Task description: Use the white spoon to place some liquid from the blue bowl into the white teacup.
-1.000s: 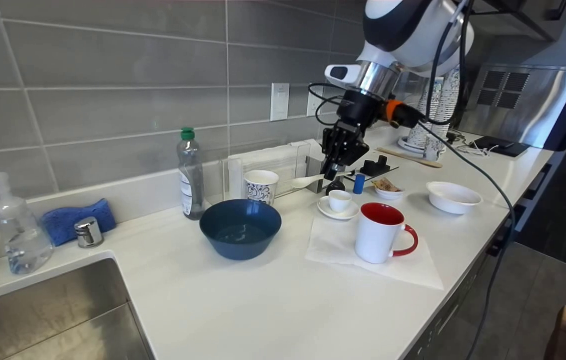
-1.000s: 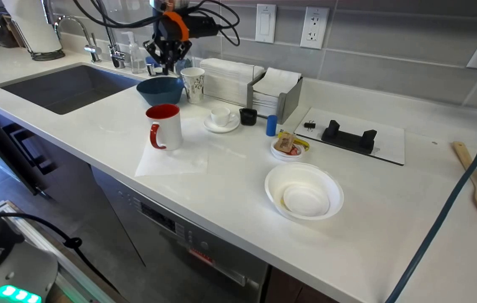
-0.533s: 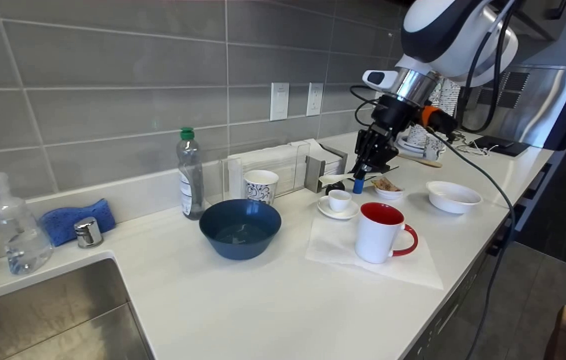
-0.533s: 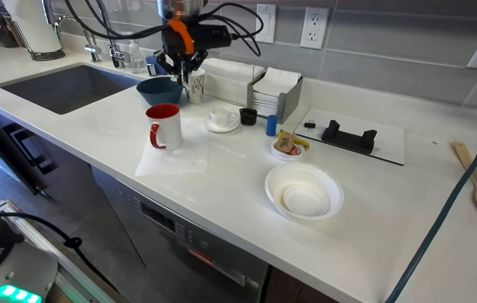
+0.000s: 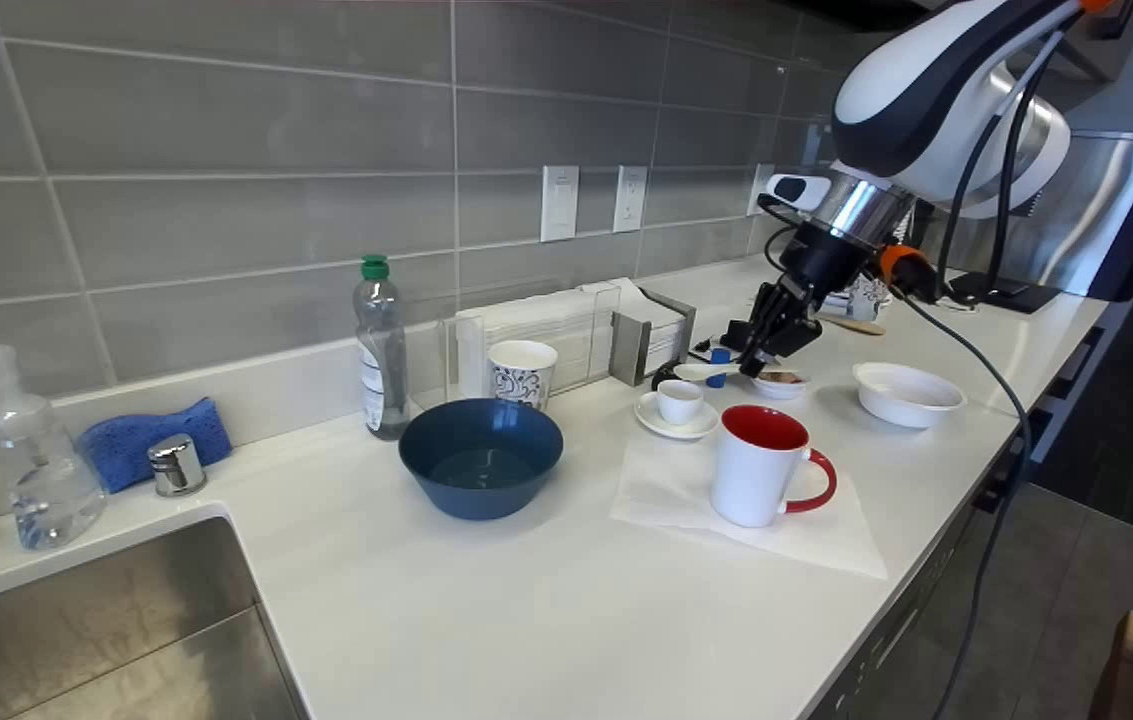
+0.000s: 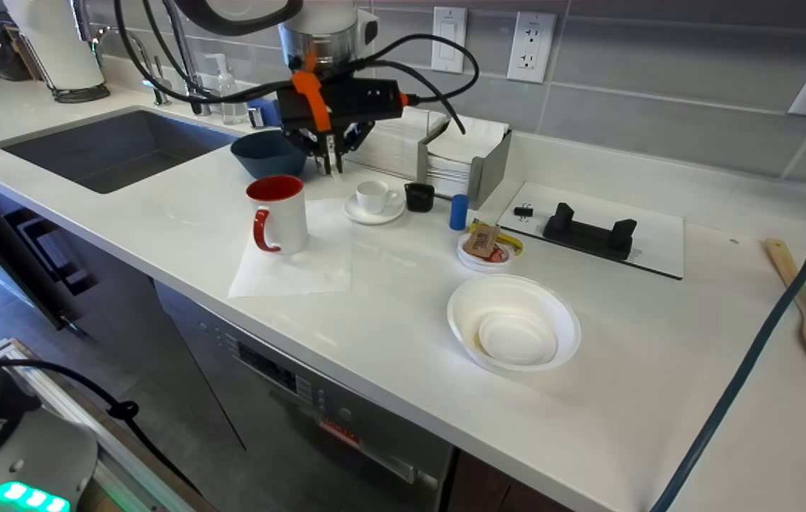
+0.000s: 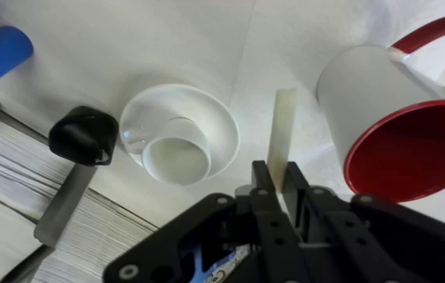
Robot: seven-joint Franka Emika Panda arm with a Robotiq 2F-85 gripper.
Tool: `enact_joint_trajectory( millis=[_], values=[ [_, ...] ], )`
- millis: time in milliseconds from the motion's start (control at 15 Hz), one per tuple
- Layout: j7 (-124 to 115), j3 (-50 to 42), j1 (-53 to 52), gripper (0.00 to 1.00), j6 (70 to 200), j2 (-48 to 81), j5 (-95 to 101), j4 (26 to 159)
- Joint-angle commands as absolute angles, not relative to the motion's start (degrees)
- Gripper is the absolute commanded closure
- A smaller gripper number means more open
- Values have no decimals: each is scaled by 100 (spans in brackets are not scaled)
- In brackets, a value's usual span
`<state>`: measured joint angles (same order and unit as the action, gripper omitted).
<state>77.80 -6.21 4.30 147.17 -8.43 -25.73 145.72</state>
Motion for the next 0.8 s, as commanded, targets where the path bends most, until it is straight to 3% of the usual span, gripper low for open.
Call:
enact_joint_trajectory(
  millis=[0,133,200,600,667,733],
  values=[
    [7285,-755,404,97,15116,-877,-2377,14712],
    [7183,-809,358,97,15213,-830,-2462,14689],
    [7376,-859,319,87,15048,-846,-2495,14659],
    [7279,-870,319,87,15086,-842,-2494,14661],
    [7278,-870,319,97,15087,-842,-2494,14661],
    [7199,-862,339,97,15134,-772,-2421,14636]
  ],
)
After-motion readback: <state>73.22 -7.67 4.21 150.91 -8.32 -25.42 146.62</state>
